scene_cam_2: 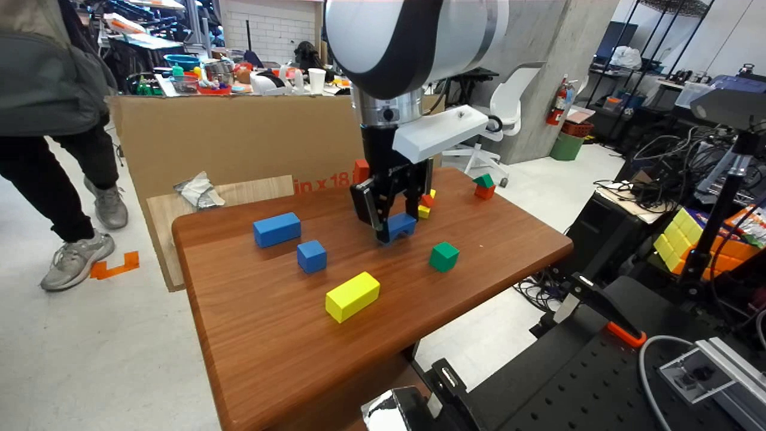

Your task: Pick up one blue block and slightly move it to the left.

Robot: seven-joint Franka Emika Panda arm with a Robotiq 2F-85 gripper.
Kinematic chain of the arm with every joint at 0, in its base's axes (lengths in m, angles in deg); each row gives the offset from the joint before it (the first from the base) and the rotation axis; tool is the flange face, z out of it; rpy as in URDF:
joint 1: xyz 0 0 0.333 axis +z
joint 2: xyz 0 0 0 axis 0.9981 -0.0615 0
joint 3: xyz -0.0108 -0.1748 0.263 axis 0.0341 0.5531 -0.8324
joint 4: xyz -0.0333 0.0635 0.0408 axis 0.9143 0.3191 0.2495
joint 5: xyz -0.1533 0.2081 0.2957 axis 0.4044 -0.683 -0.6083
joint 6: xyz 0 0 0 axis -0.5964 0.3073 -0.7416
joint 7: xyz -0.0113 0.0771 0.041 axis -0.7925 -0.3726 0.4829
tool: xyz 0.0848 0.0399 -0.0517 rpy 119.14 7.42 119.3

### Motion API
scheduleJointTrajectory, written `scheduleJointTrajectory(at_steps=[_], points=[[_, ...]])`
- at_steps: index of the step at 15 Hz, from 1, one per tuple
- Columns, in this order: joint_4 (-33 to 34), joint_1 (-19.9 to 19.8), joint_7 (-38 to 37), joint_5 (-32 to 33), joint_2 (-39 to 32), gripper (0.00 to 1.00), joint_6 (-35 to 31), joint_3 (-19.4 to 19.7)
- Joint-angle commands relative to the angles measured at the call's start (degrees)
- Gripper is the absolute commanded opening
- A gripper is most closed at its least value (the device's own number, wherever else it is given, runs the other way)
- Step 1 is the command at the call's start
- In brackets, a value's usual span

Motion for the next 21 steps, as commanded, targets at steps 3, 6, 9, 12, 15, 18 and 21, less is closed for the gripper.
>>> scheduleJointTrajectory(at_steps=[3,6,9,12,15,18,21], points=[[2.91,-0.41,0.26,1.04,-2.05,0.94,2.87,-0.07],[0.6,-1.41,1.87,0.79,0.21,1.0,2.27,-0.42],[-3.65,-3.06,5.0,1.22,4.51,1.0,0.6,-0.38],[-9.29,-5.91,8.56,0.17,11.66,1.0,-0.14,-0.75],[-14.39,-10.31,14.33,-3.12,19.98,1.0,0.74,-2.02],[-15.55,-13.76,20.17,-7.29,25.05,1.0,4.79,-1.6],[-13.57,-13.66,18.81,-6.65,23.92,1.0,6.43,-0.7]])
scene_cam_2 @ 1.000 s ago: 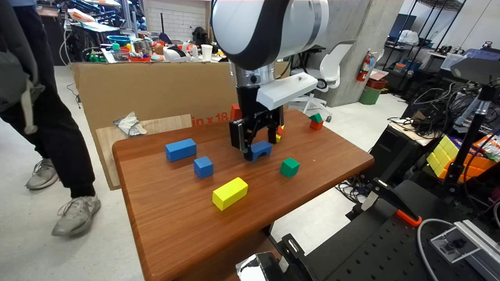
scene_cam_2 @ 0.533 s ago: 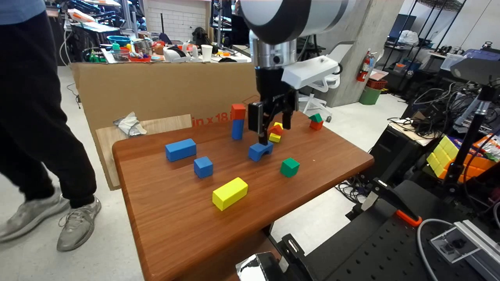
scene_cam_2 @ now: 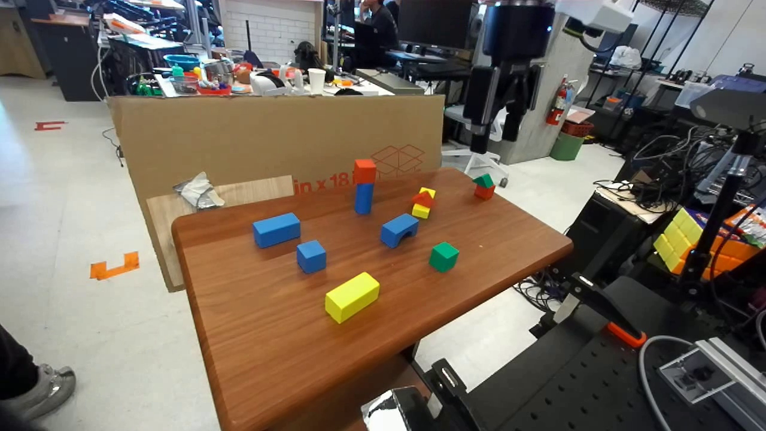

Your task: Pick up one blue block and slightly move it to the left.

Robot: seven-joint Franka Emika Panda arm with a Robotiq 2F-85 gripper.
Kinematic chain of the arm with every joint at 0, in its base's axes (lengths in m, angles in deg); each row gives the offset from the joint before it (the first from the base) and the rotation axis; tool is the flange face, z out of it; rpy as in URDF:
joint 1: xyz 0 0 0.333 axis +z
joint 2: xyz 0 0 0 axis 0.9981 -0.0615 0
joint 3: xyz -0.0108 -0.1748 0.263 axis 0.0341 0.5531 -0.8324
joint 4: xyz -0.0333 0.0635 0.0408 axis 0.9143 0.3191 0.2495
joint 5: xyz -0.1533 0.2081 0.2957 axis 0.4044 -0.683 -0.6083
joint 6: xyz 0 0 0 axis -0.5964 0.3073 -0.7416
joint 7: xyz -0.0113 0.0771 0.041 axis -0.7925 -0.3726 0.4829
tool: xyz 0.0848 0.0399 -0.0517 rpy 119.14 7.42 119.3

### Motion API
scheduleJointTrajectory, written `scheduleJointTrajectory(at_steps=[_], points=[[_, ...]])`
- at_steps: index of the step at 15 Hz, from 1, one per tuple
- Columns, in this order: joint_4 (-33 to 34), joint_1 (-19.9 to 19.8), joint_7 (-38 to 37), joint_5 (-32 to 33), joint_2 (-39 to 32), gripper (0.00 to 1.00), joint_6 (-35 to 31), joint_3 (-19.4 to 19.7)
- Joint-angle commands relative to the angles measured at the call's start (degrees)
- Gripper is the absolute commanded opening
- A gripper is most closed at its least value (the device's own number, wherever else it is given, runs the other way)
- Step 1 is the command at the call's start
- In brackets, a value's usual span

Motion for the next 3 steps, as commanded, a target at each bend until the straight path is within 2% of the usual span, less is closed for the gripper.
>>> scheduleJointTrajectory(at_steps=[1,3], points=[[-0.01,-0.54,0.3,-0.22,0.73,1.0,0.94,-0.03],[-0.29,-0.61,0.33,-0.29,1.08,1.0,1.13,-0.05]])
